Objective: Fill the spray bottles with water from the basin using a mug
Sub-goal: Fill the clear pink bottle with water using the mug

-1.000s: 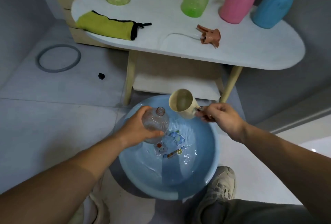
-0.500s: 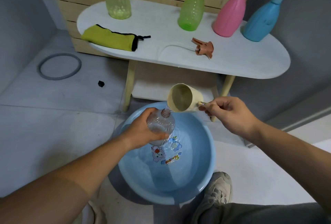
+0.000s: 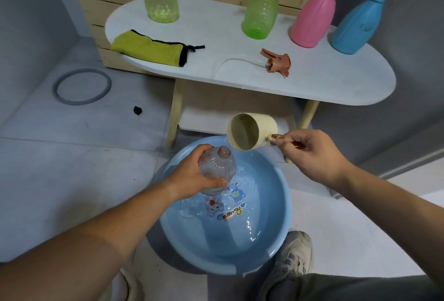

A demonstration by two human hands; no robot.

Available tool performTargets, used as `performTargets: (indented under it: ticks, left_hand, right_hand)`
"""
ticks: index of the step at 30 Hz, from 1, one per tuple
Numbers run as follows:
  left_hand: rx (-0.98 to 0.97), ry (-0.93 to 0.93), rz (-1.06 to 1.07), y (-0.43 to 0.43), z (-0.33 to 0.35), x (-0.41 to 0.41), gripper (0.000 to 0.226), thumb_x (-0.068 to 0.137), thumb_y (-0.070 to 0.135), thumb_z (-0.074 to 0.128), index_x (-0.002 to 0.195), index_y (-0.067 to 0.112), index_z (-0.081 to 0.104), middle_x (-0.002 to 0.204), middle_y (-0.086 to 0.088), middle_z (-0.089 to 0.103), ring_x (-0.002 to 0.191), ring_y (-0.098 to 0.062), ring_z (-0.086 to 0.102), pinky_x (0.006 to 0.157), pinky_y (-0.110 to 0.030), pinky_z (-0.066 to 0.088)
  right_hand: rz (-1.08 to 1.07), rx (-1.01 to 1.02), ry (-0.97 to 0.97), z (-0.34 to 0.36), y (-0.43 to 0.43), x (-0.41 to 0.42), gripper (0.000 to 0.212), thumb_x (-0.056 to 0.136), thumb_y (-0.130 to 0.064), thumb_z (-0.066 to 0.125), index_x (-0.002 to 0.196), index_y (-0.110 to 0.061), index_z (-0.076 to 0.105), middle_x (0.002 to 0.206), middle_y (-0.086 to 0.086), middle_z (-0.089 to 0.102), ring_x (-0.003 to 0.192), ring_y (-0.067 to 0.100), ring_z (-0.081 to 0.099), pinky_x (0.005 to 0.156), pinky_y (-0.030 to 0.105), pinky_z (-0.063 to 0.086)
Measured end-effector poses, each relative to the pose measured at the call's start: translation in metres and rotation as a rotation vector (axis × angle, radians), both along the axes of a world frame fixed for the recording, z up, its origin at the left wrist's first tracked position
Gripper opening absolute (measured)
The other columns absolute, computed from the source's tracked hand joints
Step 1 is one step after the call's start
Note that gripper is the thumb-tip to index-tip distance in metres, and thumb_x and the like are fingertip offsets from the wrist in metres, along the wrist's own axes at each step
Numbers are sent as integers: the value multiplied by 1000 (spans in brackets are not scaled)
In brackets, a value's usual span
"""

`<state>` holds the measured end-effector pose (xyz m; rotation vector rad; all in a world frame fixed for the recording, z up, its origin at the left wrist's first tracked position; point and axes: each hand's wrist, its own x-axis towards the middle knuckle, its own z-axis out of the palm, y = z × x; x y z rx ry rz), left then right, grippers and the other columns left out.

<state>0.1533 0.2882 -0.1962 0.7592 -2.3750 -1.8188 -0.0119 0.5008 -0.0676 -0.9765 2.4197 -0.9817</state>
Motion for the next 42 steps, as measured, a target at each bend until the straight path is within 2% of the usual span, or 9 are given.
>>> performTargets:
  ticks: [3,8,11,17,22,25,30,36,42]
  left_hand:
    - [8,-1,2,1,-2,0,90,64,27,98,138,30,49,131,7,60,119,-13,61,101,-33,53]
    - [8,-4,3,-1,-5,-1,92,61,32,99,138,30,49,132,6,60,120,-15,60,106,-41,51]
    - [4,-12,-2,-1,-6,0,97,54,44,98,137,33,49,131,8,60,120,-15,60,105,-39,52]
    - [7,-5,11,-1,-7,1,88,62,31,99,135,33,50,129,9,61,119,-13,60,100,-34,54]
    - [11,0,13,0,-6,0,87,64,25,99,136,28,51,129,5,61,118,-15,61,101,-37,54]
    - [6,-9,9,0,-7,0,88,63,27,99,137,30,50,129,6,61,118,-16,61,101,-37,54]
    - [21,-12,7,1,-7,0,88,64,25,99,137,27,50,129,5,62,116,-15,62,100,-37,55]
    - [16,-9,3,0,-10,0,85,65,24,98,135,28,50,126,6,62,113,-12,63,91,-26,55]
    - [22,-3,11,-2,-19,0,86,62,28,99,134,30,52,125,7,63,113,-12,64,96,-34,56]
  right_hand:
    - [12,5,31,1,0,0,36,94,-34,62,66,-12,62,65,6,58,54,6,43,54,17,38]
    - [27,-23,61,4,-1,0,32,93,-28,63,63,-18,63,68,-12,66,59,0,55,56,6,38]
    - [47,-26,76,6,-2,0,31,92,-28,62,61,-25,63,80,-11,72,71,1,62,59,6,39]
    - [94,-35,152,7,-3,2,32,91,-24,63,60,-33,59,87,-11,74,97,3,66,74,9,42]
    - [132,-21,232,6,-3,0,18,90,-26,63,72,-24,68,95,-10,74,102,9,64,85,15,46]
    - [164,-6,293,6,-4,-1,20,88,-29,63,78,-15,73,96,-8,74,96,3,60,78,1,38]
    - [222,-2,389,5,-3,-2,17,89,-22,66,84,-9,75,96,-2,74,92,0,56,74,1,35]
    - [313,-11,490,1,-4,-5,16,89,-19,65,84,-7,73,87,4,74,85,17,61,83,15,41]
    - [446,-11,614,-2,-6,-8,17,87,-17,63,72,-9,62,82,13,70,79,34,63,80,41,45]
